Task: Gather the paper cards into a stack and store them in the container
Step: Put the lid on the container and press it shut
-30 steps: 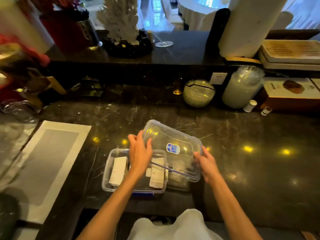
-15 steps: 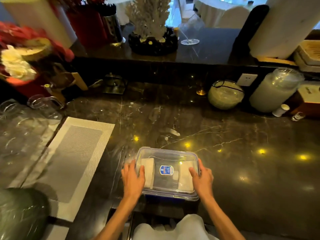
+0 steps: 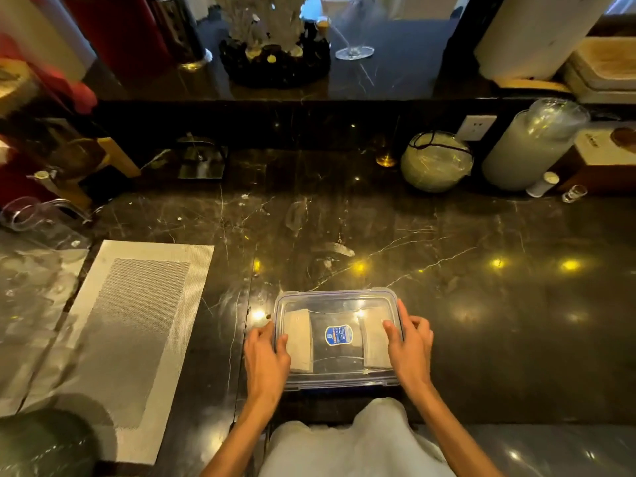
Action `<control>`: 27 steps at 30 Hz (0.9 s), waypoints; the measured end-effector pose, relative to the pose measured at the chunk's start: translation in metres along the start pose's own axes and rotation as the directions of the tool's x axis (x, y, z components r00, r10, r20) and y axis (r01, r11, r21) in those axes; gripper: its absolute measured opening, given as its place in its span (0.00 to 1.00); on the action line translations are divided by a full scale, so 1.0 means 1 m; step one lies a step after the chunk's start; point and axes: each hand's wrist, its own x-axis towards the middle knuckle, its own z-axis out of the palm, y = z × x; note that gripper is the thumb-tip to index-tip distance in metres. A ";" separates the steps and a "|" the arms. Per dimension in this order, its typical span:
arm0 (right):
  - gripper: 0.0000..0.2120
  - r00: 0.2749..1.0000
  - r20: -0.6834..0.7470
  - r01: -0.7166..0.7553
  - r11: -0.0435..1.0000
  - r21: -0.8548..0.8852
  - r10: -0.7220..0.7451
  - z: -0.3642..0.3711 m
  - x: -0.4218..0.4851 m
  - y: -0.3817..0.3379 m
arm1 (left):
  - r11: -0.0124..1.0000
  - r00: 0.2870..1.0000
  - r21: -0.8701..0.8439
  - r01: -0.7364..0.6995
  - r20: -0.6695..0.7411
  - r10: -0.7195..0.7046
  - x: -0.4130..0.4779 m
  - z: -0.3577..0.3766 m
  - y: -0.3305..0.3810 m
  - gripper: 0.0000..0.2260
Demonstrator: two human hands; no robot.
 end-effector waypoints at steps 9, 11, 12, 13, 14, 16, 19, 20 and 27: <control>0.30 0.968 -0.083 0.190 0.906 -0.379 -0.238 0.001 0.004 -0.008 | 0.834 0.914 0.383 -0.398 0.092 0.394 0.016 0.007 0.012 0.35; 0.32 0.937 -0.020 0.304 0.843 -0.443 -0.348 0.002 0.009 -0.009 | 0.762 0.884 0.453 -0.462 0.161 0.439 0.022 0.015 0.009 0.31; 0.32 0.919 0.029 0.360 0.804 -0.473 -0.394 0.004 0.010 -0.009 | 0.738 0.870 0.465 -0.490 0.206 0.448 0.022 0.020 0.006 0.29; 0.32 0.902 0.085 0.406 0.770 -0.492 -0.422 0.007 0.010 -0.007 | 0.712 0.856 0.477 -0.516 0.254 0.450 0.020 0.025 0.002 0.29; 0.31 0.892 0.135 0.437 0.746 -0.502 -0.431 0.011 0.011 -0.006 | 0.679 0.843 0.499 -0.538 0.292 0.452 0.019 0.030 -0.002 0.29; 0.30 0.888 0.196 0.454 0.728 -0.514 -0.415 0.017 0.012 -0.001 | 0.628 0.830 0.545 -0.556 0.326 0.452 0.018 0.037 -0.010 0.29; 0.30 0.898 0.214 0.437 0.724 -0.533 -0.384 0.022 0.014 0.005 | 0.627 0.837 0.558 -0.543 0.305 0.454 0.018 0.040 -0.015 0.29; 0.30 0.901 0.211 0.431 0.726 -0.536 -0.379 0.023 0.015 0.005 | 0.629 0.835 0.554 -0.545 0.296 0.464 0.019 0.041 -0.014 0.29; 0.30 0.897 0.208 0.439 0.738 -0.513 -0.389 0.023 0.014 0.004 | 0.611 0.826 0.567 -0.553 0.274 0.493 0.019 0.046 -0.013 0.32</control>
